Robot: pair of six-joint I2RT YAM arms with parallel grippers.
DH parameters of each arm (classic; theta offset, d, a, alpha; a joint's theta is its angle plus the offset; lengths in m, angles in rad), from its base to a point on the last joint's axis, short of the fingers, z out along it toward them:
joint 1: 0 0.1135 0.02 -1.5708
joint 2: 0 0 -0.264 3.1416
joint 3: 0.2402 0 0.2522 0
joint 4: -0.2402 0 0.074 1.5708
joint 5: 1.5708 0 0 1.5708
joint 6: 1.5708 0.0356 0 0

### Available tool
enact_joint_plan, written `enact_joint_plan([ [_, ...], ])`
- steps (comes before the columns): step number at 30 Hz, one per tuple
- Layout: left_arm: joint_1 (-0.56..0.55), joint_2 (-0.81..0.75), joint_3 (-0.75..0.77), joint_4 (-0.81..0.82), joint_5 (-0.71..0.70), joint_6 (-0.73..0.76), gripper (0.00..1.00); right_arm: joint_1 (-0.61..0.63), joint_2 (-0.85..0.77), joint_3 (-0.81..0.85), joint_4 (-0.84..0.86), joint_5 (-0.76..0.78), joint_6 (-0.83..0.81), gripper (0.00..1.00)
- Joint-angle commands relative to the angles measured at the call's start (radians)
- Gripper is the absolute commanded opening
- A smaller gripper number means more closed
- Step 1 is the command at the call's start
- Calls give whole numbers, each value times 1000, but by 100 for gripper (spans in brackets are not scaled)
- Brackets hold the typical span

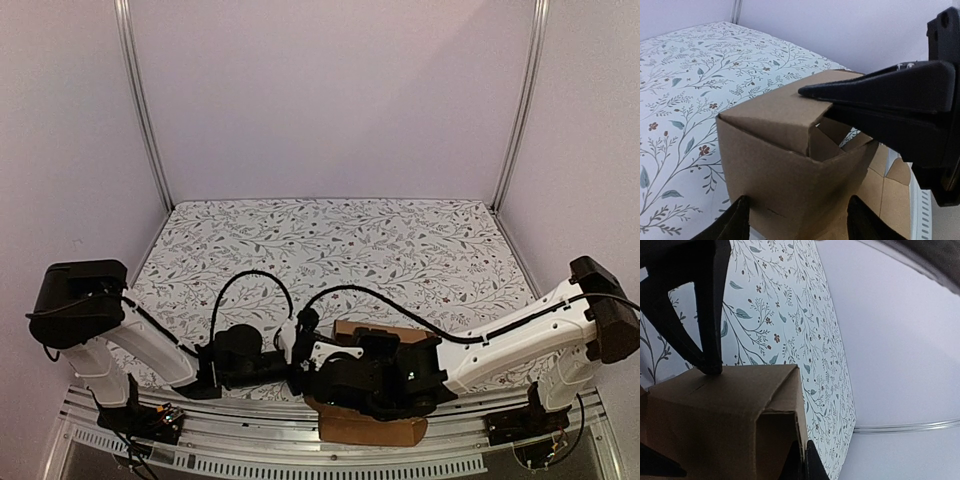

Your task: Fold the paper box

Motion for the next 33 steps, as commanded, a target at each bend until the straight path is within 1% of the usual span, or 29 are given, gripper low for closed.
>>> enact_joint_plan([
  [1, -17, 9, 48, 30, -26, 40, 64, -1, -29, -10, 71, -49, 42, 0],
  [6, -17, 2, 68, -20, -96, 57, 64, -1, -42, -11, 72, -58, 50, 0],
  [17, -22, 16, 65, -51, -214, 57, 62, -1, -57, -14, 72, -83, 77, 0],
  [19, -25, 16, 70, -70, -230, 57, 60, -1, -58, -13, 72, -91, 82, 0],
  [25, -36, 0, 86, -137, -277, 70, 51, -2, -47, -2, 72, -114, 97, 0],
  [28, -42, -7, 85, -153, -301, 76, 46, -1, -40, 5, 69, -116, 97, 8],
  [31, -46, -14, 85, -166, -315, 79, 39, 0, -35, 11, 69, -114, 94, 22],
  [33, -48, -16, 85, -172, -324, 79, 35, 0, -35, 17, 65, -115, 93, 28],
])
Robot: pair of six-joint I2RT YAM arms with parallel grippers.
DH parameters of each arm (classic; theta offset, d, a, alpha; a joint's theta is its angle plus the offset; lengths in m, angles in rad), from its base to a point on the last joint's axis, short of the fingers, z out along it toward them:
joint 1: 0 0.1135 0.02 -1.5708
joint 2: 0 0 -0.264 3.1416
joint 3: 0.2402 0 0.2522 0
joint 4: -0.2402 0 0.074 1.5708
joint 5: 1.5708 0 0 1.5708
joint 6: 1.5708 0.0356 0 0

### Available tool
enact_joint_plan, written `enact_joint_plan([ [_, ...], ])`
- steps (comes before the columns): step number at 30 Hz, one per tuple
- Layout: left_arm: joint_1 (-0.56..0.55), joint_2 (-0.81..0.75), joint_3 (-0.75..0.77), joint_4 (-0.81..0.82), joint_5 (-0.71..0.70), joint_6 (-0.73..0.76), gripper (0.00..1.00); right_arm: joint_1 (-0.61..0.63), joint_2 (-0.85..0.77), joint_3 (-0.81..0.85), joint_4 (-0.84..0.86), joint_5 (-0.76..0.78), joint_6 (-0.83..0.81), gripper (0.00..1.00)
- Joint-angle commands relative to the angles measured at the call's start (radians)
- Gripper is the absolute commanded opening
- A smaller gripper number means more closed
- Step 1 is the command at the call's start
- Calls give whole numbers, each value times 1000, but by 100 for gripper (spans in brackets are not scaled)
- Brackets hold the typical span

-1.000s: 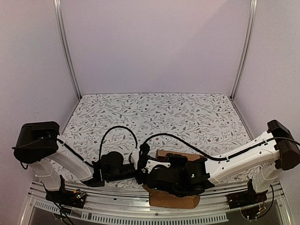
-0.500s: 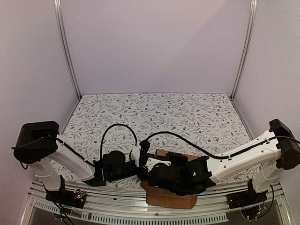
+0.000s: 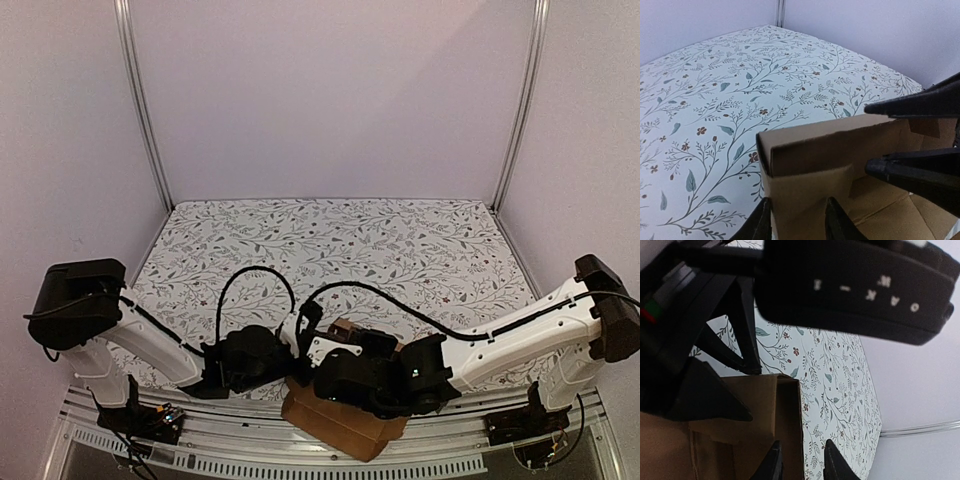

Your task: Fold the paper box

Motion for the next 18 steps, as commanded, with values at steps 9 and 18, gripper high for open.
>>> enact_joint_plan([
  [9, -21, -15, 22, -63, -82, 17, 27, 11, -65, 44, -18, -41, 25, 45],
  [18, -18, -21, 44, -78, -84, 48, 26, 10, -164, 75, -56, -62, 25, 55],
])
